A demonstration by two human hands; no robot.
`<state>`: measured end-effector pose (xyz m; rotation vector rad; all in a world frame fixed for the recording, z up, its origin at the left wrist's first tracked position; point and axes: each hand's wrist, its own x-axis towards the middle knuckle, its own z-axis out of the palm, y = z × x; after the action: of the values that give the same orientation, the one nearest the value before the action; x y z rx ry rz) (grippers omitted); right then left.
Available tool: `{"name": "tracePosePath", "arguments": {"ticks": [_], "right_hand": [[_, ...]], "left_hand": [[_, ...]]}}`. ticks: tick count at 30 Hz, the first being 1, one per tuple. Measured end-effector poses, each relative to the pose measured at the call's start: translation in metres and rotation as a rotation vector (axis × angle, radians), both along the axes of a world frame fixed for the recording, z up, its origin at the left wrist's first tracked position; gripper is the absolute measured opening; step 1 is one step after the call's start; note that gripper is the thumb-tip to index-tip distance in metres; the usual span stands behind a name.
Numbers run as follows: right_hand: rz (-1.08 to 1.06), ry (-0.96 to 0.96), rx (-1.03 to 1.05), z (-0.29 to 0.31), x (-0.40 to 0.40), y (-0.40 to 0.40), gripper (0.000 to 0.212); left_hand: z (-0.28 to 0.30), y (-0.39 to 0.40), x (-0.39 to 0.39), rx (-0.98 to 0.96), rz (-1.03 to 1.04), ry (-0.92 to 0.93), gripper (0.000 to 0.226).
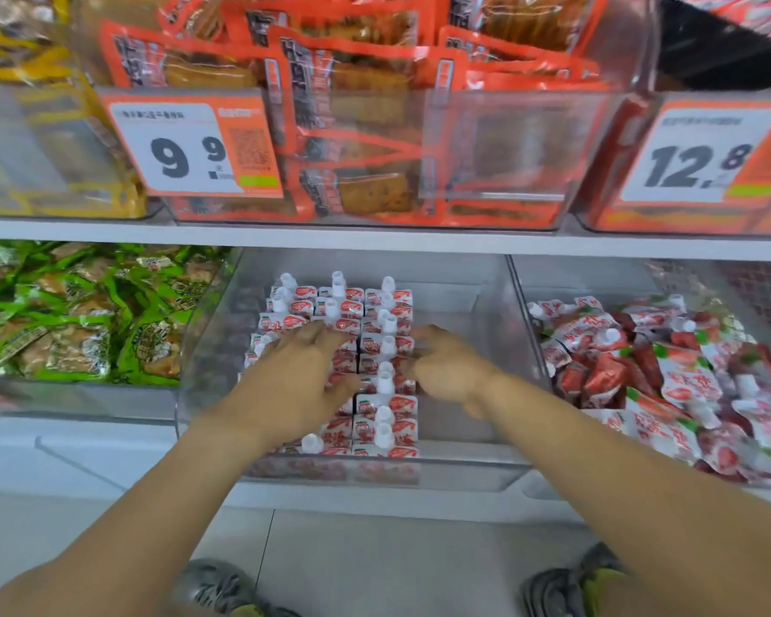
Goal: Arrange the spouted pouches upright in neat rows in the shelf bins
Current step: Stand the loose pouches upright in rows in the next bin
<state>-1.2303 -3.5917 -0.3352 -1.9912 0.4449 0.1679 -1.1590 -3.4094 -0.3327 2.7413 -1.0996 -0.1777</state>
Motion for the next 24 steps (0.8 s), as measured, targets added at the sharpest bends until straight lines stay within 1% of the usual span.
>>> {"name": "tracePosePath", "arguments": {"ticks": [2, 3, 4, 5, 7, 8, 10, 12, 13, 14, 15, 17, 19, 21, 22, 24], "right_hand": [[0.127, -0.033, 0.074, 0.018, -0.019, 0.001, 0.034], [0.176, -0.063, 0.022, 0.026, -0.029, -0.002, 0.037], [0.193, -0.124, -0.084, 0.033, -0.043, -0.008, 0.037], [0.176, -0.217, -0.211, 0.04, -0.059, -0.016, 0.032], [0.057, -0.391, -0.41, 0.058, -0.097, -0.043, 0.014], [-0.018, -0.429, -0.452, 0.063, -0.116, -0.062, 0.008], [-0.107, -0.388, -0.47, 0.07, -0.149, -0.107, 0.007], [-0.023, -0.204, -0.52, 0.062, -0.169, -0.151, 0.016], [0.06, -0.1, -0.581, 0.055, -0.175, -0.169, 0.022], [0.128, -0.038, -0.627, 0.047, -0.177, -0.183, 0.027], [0.168, -0.018, -0.623, 0.041, -0.179, -0.193, 0.032], [0.215, -0.009, -0.547, 0.026, -0.178, -0.201, 0.039], [0.265, -0.026, -0.526, 0.012, -0.175, -0.206, 0.046], [0.306, -0.035, -0.528, 0.002, -0.176, -0.215, 0.058], [0.325, -0.024, -0.534, -0.002, -0.179, -0.22, 0.066], [0.354, -0.024, -0.61, -0.008, -0.186, -0.229, 0.076]], "left_hand": [[0.006, -0.006, -0.014, -0.063, 0.02, -0.091, 0.057], [0.01, -0.011, -0.021, -0.147, 0.003, -0.112, 0.053], [0.015, -0.016, -0.029, -0.249, -0.028, -0.099, 0.048], [0.02, -0.023, -0.038, -0.341, -0.065, -0.067, 0.041], [0.031, -0.042, -0.061, -0.456, -0.153, -0.011, 0.03], [0.037, -0.054, -0.074, -0.497, -0.2, 0.01, 0.028], [0.046, -0.083, -0.096, -0.534, -0.297, 0.048, 0.024], [0.053, -0.117, -0.112, -0.487, -0.385, 0.085, 0.023], [0.055, -0.135, -0.117, -0.427, -0.424, 0.105, 0.024], [0.056, -0.154, -0.12, -0.351, -0.462, 0.121, 0.027], [0.055, -0.172, -0.121, -0.265, -0.498, 0.143, 0.031], [0.047, -0.204, -0.121, -0.065, -0.558, 0.188, 0.042], [0.034, -0.229, -0.12, 0.122, -0.604, 0.175, 0.05], [0.021, -0.242, -0.119, 0.204, -0.622, 0.163, 0.051], [0.018, -0.245, -0.118, 0.215, -0.625, 0.172, 0.052], [0.018, -0.247, -0.118, 0.218, -0.635, 0.207, 0.056]]}}
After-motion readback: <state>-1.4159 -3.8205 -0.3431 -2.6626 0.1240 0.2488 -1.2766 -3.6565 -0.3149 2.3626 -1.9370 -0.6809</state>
